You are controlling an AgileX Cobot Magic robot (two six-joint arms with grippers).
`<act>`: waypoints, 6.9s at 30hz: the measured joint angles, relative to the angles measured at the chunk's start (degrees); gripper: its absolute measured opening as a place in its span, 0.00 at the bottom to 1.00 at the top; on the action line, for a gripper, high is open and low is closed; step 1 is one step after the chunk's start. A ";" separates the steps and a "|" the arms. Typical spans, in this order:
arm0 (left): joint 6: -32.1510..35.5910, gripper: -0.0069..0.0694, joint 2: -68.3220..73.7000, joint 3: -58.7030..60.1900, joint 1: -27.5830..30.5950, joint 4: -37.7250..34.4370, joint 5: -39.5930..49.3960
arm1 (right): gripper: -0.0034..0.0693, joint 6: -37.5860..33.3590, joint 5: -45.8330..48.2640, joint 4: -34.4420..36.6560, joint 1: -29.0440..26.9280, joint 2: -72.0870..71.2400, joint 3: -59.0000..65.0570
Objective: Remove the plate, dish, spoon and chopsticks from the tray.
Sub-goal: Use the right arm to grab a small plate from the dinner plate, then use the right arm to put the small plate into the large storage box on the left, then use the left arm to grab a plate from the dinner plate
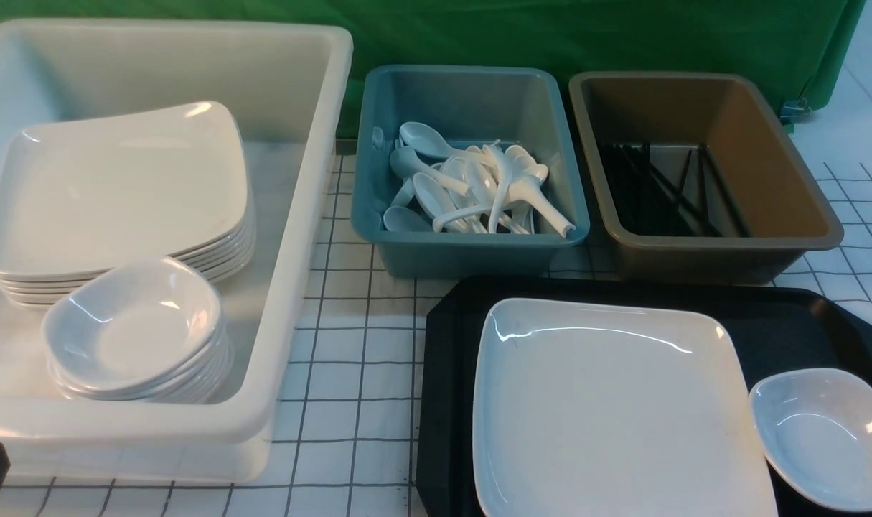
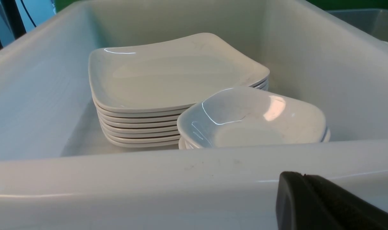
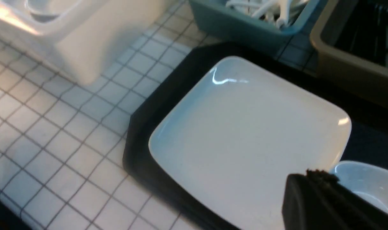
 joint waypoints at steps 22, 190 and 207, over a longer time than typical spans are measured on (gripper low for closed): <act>0.60 0.12 0.00 0.00 0.00 1.14 -0.24 | 0.13 16.21 -1.62 -0.44 0.00 -14.29 14.35; -22.06 0.12 0.00 0.05 0.00 -32.91 1.85 | 0.09 -22.83 19.28 12.58 24.39 70.26 -62.29; -22.06 0.12 0.00 -0.24 0.00 -36.76 -6.67 | 0.09 13.82 19.17 -20.92 23.96 30.86 -21.11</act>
